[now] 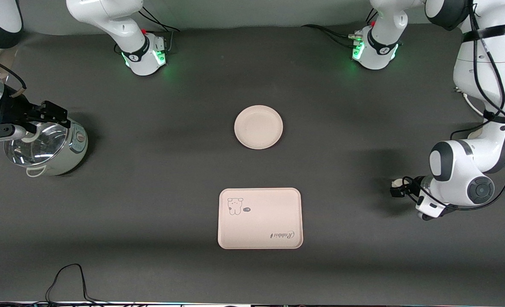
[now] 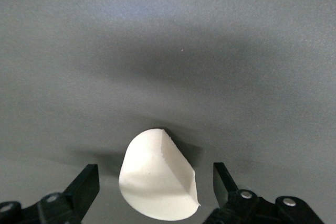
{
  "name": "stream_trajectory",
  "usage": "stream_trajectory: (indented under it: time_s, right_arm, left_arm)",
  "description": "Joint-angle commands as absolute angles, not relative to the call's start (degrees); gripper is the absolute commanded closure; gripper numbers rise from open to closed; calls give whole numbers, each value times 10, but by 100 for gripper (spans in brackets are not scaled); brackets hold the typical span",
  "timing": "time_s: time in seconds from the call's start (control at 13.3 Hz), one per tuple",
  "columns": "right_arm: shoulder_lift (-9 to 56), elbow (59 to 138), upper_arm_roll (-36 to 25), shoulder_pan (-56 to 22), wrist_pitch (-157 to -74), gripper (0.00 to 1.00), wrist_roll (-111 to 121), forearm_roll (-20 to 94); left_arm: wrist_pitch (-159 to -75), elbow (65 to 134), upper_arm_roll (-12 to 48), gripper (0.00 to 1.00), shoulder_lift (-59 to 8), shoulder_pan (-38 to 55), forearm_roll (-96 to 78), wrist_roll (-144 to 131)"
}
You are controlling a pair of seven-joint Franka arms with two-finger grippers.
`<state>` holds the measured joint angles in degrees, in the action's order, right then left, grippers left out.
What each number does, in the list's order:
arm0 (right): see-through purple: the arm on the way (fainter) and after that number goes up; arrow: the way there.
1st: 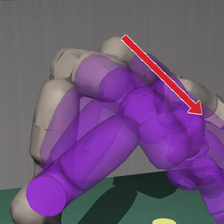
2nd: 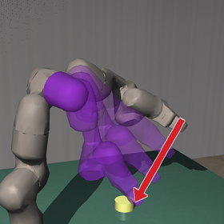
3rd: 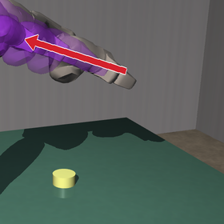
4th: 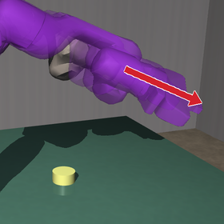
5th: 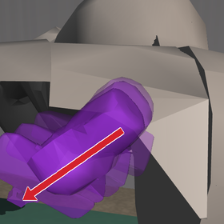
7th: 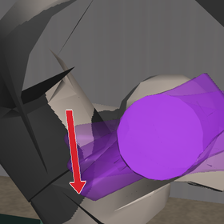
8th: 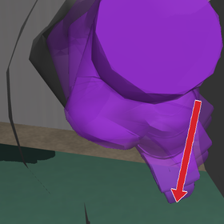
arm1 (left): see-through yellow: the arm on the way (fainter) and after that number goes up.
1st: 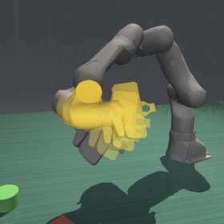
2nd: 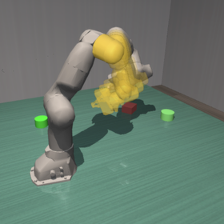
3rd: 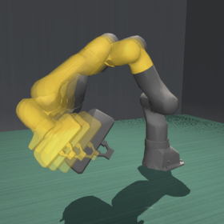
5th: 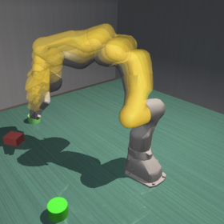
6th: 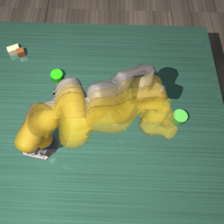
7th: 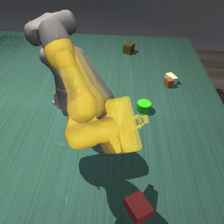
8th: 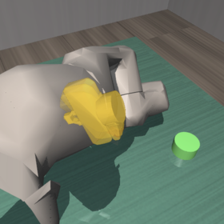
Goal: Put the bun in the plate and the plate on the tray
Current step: 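Lower the left gripper over the bun and close on it, then carry the bun with the left gripper onto the white plate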
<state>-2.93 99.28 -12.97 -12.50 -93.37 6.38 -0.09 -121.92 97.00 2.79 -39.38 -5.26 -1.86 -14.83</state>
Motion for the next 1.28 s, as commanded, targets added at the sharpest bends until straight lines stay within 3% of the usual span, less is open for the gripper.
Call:
stream_trajectory:
  time_s: [0.0,0.23,0.3,0.6,1.2]
  right_arm:
    - [-32,999,-130,-130,-945,0,52,-7]
    - [-33,1024,-130,-130,-975,0,51,-6]
    - [-32,1025,-130,-130,-978,0,51,-1]
    - [-25,1024,-130,-145,-985,0,47,38]
    - [-7,1022,-129,-210,-998,0,-23,49]
  left_arm:
    - [-1223,976,25,26,-389,-48,-25,-155]
    - [-1222,976,25,66,-388,-49,-25,-155]
    - [-1221,976,25,70,-386,-49,-25,-155]
    - [-1156,975,25,70,-339,-42,-20,-156]
    - [-896,971,28,69,-80,-19,4,-147]
